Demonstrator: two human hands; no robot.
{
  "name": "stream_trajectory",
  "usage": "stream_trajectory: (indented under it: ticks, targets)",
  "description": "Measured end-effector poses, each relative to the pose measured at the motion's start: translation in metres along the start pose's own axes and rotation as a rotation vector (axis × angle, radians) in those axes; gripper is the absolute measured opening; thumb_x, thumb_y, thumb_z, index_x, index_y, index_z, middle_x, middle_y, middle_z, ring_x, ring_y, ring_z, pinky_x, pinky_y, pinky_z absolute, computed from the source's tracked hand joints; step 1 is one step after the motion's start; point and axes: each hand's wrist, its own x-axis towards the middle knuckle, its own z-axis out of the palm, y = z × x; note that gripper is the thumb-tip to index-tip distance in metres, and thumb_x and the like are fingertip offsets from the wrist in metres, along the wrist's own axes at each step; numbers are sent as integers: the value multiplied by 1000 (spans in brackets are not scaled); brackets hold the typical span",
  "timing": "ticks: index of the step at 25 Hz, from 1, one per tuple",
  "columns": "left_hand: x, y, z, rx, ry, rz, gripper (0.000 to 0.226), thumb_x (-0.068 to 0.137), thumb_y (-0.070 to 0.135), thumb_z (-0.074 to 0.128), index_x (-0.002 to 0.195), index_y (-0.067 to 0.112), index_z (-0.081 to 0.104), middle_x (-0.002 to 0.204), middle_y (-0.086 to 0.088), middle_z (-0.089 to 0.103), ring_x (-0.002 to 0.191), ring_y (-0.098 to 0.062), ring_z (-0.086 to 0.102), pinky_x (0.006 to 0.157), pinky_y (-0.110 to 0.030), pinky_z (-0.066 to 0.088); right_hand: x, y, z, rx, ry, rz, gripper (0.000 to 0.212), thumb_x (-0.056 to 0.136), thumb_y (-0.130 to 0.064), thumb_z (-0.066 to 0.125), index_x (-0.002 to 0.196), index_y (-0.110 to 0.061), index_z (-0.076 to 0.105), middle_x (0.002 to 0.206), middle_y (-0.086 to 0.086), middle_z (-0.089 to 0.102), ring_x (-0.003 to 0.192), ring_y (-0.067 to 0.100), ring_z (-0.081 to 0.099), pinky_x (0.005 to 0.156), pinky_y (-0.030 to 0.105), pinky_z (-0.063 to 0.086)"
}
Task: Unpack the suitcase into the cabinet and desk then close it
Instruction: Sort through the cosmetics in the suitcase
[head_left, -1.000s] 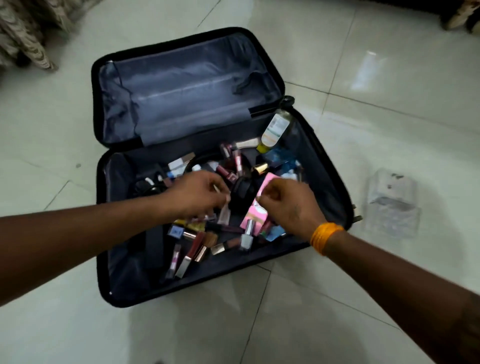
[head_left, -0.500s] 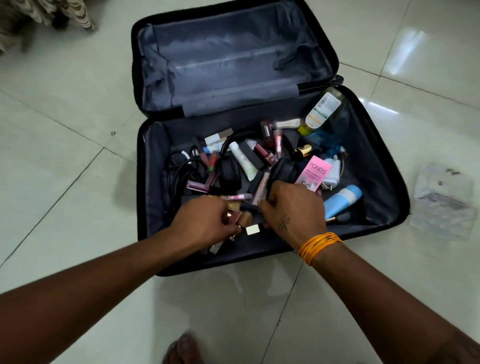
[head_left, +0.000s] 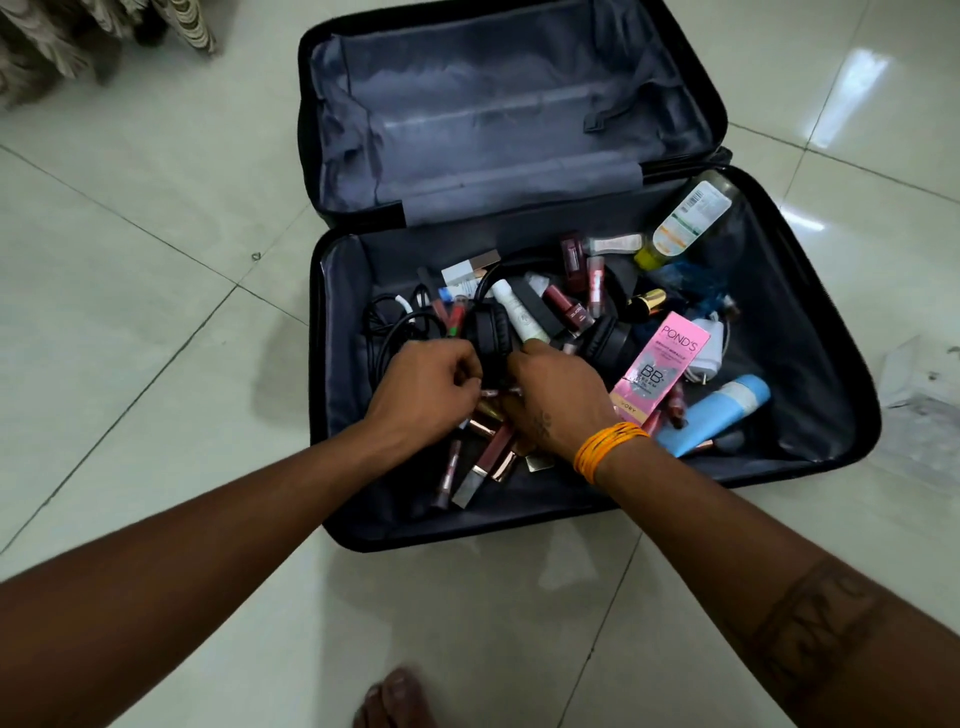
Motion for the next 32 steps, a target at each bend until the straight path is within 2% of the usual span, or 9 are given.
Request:
stream_trajectory:
  ticks: [4,9,13,16,18,21,25,29,32]
  targets:
    - [16,-21,-16,118,58,100,13,82,7,70,90,16,74,89,1,71,85,-20,66,78,-33,54,3,-1,10,26,-38,-43,36,91,-47,64,112,-18,65,105,6,65,96,33,67,71,39,52]
    - [33,-32,-32,397,-155,239,25,80,8,64,102,12,75,104,-9,73,102,-33,67,83,-44,56,-5,-1,-2,148,-36,44,37,85,-49,63,110,-24,73,101,3,73,97,28,67,71,33,47]
    - [36,-30,-29,449,-230,268,16,83,25,73,95,15,72,101,-6,71,102,-30,64,82,-43,56,-22,-5,-14,564,86,290,19,87,-27,68,105,-26,66,80,-3,69,73,19,65,65,31,51]
    - [35,-27,-26,485,-258,272,16,82,30,76,90,18,68,97,-3,68,101,-26,61,79,-40,54,-28,-7,-20,1030,51,414,25,96,-14,54,117,-27,59,88,15,71,71,29,70,63,42,63]
    - [37,-28,-28,453,-271,253,18,83,35,77,93,21,71,98,-2,69,98,-25,64,79,-38,54,-30,-6,-23,1205,37,477,24,99,-12,49,116,-25,60,89,16,70,64,25,65,59,39,61]
    - [42,-27,-35,264,-157,181,21,86,32,77,103,20,77,101,-2,74,92,-21,68,84,-37,56,-26,-2,-25,1247,138,515,10,102,-21,55,108,-17,62,80,8,66,60,18,56,54,33,52]
    - [55,-24,-33,178,84,92,18,87,10,68,100,13,79,94,-7,78,87,-24,72,78,-33,57,-13,4,-28,1214,257,527,27,98,-35,66,98,-9,60,70,2,62,58,17,51,53,30,44]
    - [81,-12,-14,354,58,-59,20,93,21,61,95,5,73,96,-21,73,91,-45,68,71,-42,50,-2,8,-29,1224,262,528,23,96,-38,68,103,-17,65,73,4,63,58,16,52,53,31,44]
    - [91,-1,-2,486,-13,-71,28,96,28,66,110,3,68,108,-25,70,98,-46,67,72,-42,49,1,7,-21,1152,260,513,17,95,-37,68,103,-21,67,75,3,64,59,11,55,54,30,46]
